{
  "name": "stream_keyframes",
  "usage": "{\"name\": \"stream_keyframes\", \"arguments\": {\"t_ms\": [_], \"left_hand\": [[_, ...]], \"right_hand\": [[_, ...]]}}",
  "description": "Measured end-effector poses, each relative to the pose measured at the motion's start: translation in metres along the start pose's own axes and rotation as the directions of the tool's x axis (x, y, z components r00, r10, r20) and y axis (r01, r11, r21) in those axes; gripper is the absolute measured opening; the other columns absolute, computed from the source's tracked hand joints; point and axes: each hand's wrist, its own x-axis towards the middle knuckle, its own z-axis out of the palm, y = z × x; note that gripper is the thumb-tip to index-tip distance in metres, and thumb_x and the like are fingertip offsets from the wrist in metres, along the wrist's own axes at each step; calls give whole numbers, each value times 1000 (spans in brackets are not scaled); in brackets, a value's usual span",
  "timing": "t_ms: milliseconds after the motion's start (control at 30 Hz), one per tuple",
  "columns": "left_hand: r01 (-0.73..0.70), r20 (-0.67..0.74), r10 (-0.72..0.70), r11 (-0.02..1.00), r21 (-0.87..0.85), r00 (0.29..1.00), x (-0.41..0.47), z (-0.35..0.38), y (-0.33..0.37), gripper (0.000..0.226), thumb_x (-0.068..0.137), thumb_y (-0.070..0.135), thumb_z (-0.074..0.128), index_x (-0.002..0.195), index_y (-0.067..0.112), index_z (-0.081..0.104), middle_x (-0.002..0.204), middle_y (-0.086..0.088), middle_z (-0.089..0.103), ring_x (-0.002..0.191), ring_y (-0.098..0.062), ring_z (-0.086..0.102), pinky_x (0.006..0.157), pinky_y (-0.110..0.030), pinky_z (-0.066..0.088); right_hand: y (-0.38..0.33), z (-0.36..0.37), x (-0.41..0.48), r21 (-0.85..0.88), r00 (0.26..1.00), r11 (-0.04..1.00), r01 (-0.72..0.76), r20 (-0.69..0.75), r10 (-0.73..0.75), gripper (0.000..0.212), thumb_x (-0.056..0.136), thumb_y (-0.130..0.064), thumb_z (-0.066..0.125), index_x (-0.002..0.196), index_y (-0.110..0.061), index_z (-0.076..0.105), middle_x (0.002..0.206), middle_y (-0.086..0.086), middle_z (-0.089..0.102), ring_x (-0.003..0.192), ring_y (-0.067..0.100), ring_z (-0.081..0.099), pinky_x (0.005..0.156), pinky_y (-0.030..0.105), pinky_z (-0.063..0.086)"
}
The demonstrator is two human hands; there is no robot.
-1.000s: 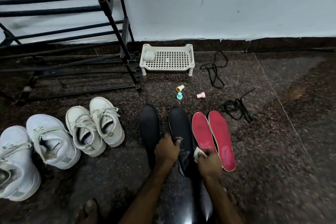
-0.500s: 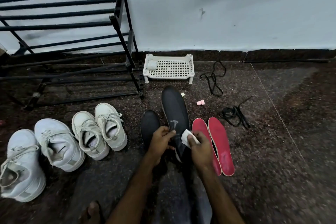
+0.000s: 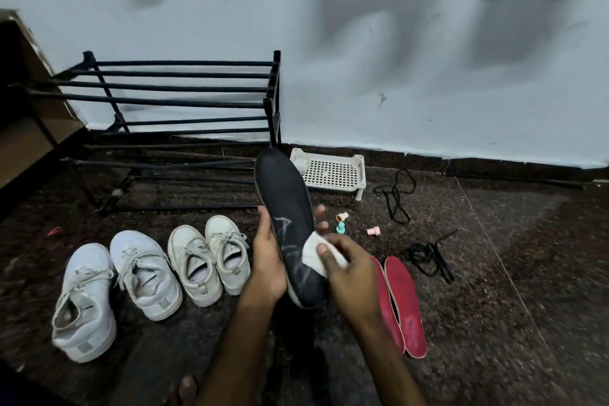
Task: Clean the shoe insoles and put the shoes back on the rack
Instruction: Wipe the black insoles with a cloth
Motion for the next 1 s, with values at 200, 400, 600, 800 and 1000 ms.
{"name": "stream_keyframes", "arguments": {"t_ms": [200, 400, 600, 800, 1000], "left_hand": [[-94, 87, 97, 995, -29, 991, -16, 27, 16, 72, 92, 64, 37, 128, 7, 59, 122, -16, 62, 108, -29, 60, 106, -45, 38], [-100, 145, 103, 995, -32, 984, -19, 44, 19, 79, 91, 67, 32, 132, 3, 53, 134, -14, 57, 129, -29, 50, 112, -51, 33], [-122, 138, 131, 990, -71, 982, -17, 39, 30, 85, 88, 71, 31, 136, 4, 49, 127, -14, 58, 111, -30, 58, 96, -55, 44], [-109, 99, 112, 993, -33, 989, -24, 52, 26, 66, 93, 62, 34, 120, 10, 66, 131, -13, 60, 123, -28, 56, 111, -44, 34], [-110, 122, 110, 994, -9, 986, -26, 55, 38, 73, 92, 64, 35, 119, 3, 66, 123, -14, 63, 120, -28, 56, 113, -41, 33]], "right_hand": [[-72, -20, 30, -465, 861, 782, 416, -74, -503, 16, 83, -3, 68, 98, -9, 71, 95, 3, 60, 85, 14, 56, 75, 12, 42], [-92, 27, 22, -626, 772, 487, 610, 331, -542, 24, 81, -13, 59, 103, -12, 69, 108, 2, 66, 102, 20, 61, 82, 31, 54], [-71, 7, -10, -530, 667, 410, 742, 525, -528, 53, 72, -15, 40, 118, -9, 67, 122, 4, 66, 116, 19, 60, 109, 26, 31], [-102, 19, 38, -699, 754, 326, 636, 473, -455, 61, 77, -12, 25, 126, -6, 61, 132, 10, 60, 127, 27, 53, 112, 43, 25], [-105, 4, 18, -669, 695, 255, 698, 545, -469, 44, 85, -20, 38, 122, -10, 60, 112, 7, 57, 98, 25, 54, 89, 35, 48]]}}
